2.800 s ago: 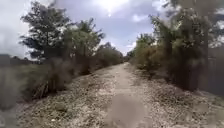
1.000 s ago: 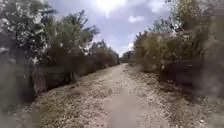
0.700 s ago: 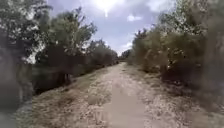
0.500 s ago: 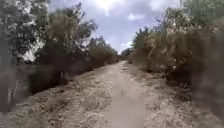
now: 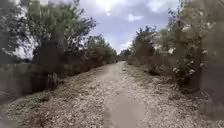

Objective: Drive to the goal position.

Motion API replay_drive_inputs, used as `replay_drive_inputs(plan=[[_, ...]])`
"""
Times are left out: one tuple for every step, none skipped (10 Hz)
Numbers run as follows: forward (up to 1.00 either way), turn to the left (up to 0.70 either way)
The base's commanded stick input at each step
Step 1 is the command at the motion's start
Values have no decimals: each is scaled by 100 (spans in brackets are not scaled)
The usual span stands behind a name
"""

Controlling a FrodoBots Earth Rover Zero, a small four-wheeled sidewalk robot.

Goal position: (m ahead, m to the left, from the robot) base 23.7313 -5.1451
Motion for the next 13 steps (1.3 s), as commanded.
replay_drive_inputs(plan=[[85,0],[85,0],[85,0],[85,0],[85,0],[85,0],[85,0],[85,0],[85,0],[85,0],[85,0],[85,0],[85,0]])
